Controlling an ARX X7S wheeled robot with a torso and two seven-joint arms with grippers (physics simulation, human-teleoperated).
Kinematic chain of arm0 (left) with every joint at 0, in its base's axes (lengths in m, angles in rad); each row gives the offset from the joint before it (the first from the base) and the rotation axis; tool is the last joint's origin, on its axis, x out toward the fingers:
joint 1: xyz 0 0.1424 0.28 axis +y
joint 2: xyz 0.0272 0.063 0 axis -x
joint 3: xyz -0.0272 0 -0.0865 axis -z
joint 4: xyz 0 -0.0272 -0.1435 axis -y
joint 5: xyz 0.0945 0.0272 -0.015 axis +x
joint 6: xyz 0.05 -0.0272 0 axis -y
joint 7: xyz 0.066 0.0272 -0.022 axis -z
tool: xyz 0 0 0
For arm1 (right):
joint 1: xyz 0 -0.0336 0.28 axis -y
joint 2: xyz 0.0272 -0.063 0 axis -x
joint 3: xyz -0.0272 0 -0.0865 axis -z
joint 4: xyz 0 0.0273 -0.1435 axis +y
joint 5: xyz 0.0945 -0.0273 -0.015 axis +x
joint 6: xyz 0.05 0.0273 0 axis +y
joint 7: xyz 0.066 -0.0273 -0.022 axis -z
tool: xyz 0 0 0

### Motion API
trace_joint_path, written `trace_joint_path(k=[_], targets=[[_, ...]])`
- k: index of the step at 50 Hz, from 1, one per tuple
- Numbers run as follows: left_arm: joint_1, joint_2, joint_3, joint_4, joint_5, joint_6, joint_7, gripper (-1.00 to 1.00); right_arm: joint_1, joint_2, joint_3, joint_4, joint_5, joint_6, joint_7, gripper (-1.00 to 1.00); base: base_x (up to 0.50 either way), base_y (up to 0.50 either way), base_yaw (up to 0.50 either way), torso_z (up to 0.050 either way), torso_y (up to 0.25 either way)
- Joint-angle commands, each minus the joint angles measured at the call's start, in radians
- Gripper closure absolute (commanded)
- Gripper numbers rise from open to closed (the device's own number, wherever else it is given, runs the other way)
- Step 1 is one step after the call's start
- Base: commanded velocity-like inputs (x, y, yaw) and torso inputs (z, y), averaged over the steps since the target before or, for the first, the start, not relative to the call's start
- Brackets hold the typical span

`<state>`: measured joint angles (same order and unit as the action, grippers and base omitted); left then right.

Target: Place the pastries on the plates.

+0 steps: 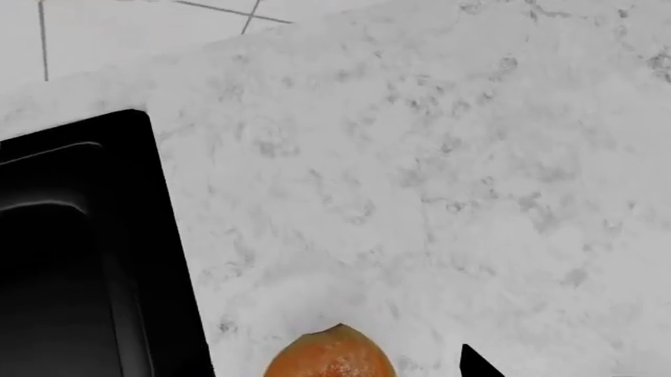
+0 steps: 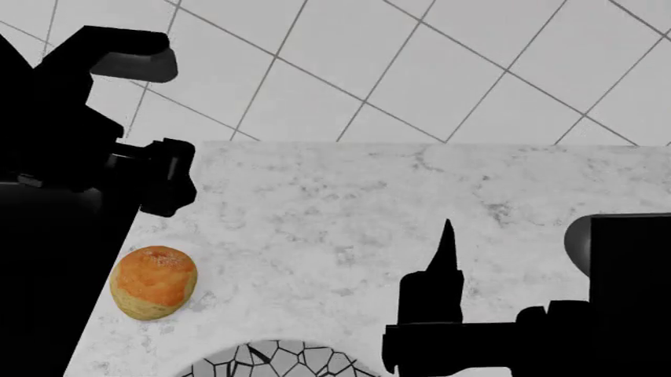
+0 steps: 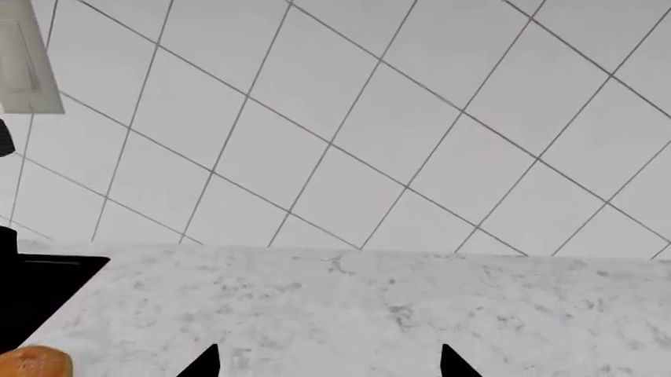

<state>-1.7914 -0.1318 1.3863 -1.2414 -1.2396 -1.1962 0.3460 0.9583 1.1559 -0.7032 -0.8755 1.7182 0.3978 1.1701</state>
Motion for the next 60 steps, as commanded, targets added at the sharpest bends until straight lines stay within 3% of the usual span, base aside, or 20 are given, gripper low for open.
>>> trace_joint_path(k=[1,16,23,44,60], targets=[[0.073,0.050,-0.142,-0.067,0.281,-0.013,0.123,-1.00,-0.027,-0.014,-0.009,-0.001,-0.028,-0.007,-0.004,-1.00,0.00,0.00,0.00,0.000,0.000],[0.155,0.099,-0.656,-0.067,0.933,-0.058,0.281,-1.00,-0.064,-0.019,-0.017,-0.002,-0.046,-0.022,-0.007,-1.00,0.00,0.00,0.00,0.000,0.000],[0.168,0.126,-0.812,-0.067,1.101,-0.052,0.321,-1.00,-0.080,-0.024,-0.022,0.000,-0.057,-0.027,-0.014,-1.00,0.00,0.00,0.00,0.000,0.000],[0.253,0.116,-0.910,-0.067,1.217,-0.014,0.258,-1.00,-0.174,-0.029,-0.037,-0.004,-0.126,-0.074,-0.036,-1.00,0.00,0.00,0.00,0.000,0.000],[0.313,0.121,-0.915,-0.067,1.224,0.012,0.267,-1.00,-0.185,-0.038,-0.039,-0.003,-0.137,-0.077,-0.035,-1.00,0.00,0.00,0.00,0.000,0.000]])
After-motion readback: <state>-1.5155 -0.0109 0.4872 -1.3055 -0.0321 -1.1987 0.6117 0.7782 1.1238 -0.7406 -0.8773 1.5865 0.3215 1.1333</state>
